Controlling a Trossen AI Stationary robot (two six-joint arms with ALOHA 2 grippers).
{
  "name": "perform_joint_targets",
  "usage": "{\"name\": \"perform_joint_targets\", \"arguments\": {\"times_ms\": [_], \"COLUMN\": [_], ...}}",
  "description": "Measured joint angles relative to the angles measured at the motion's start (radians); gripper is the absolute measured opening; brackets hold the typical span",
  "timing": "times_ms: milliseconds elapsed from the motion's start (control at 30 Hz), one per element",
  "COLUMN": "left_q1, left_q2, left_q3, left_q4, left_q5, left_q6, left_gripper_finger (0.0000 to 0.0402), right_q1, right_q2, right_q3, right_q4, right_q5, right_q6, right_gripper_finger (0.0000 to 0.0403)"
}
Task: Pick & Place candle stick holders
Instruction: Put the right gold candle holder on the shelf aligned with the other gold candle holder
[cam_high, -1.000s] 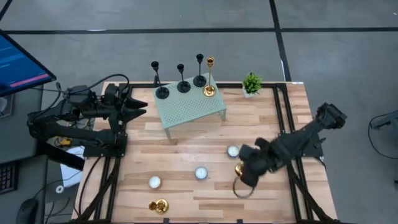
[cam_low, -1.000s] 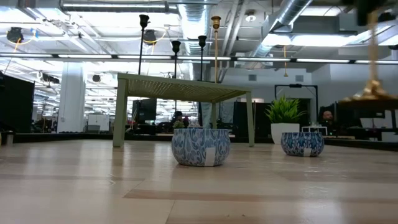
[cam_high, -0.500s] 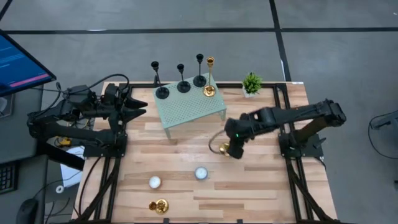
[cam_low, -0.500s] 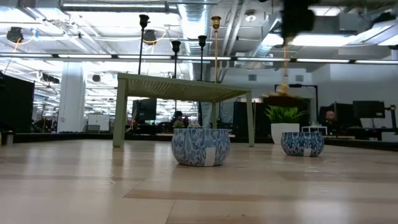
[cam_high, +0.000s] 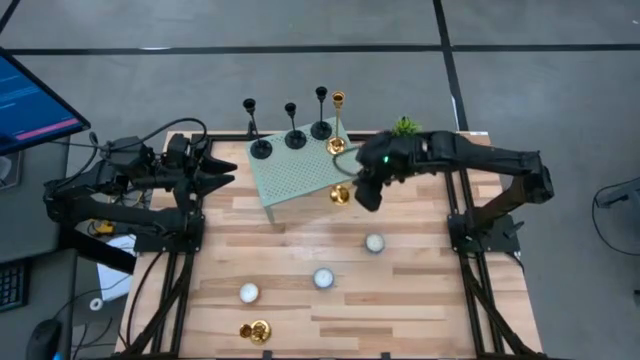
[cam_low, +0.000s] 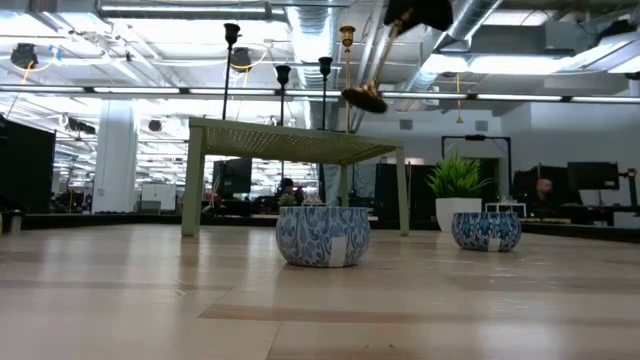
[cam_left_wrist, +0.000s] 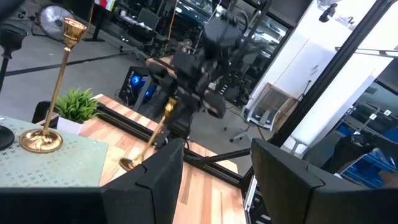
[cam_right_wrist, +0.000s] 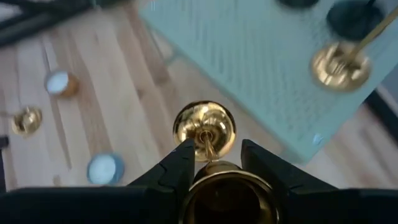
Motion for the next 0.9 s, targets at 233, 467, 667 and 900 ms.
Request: {"name": "perform_joint_targets", "arguments": {"times_ms": [233, 467, 667, 900], "left_q1": [0.000, 0.000, 0.000, 0.000], "left_q2": [0.000, 0.005, 0.017, 0.031], "left_q3": [0.000, 0.000, 0.000, 0.000], "left_q4": [0.001, 0.007, 0.024, 0.039], "left_q5": [0.000, -0.021, -0.022, -0.022], "left_q6": [0.000, 0.000, -0.002, -0.003], "left_gripper_finger": [0.0190, 0.0190, 0.0190, 0.0190], "right_q1": [-0.075, -0.114, -0.109, -0.112], "right_q2": [0.000, 0.089, 0.234, 0.390], "right_q3": [0.054, 0.061, 0.208, 0.457], "right_q4": [0.138, 0.233, 0.182, 0.032], "right_q5": [0.030, 0.027, 0.114, 0.128], "right_q6": [-0.078, -0.115, -0.201, -0.282], "right_gripper_finger": [0.0112, 0.0112, 0.0112, 0.0112]}}
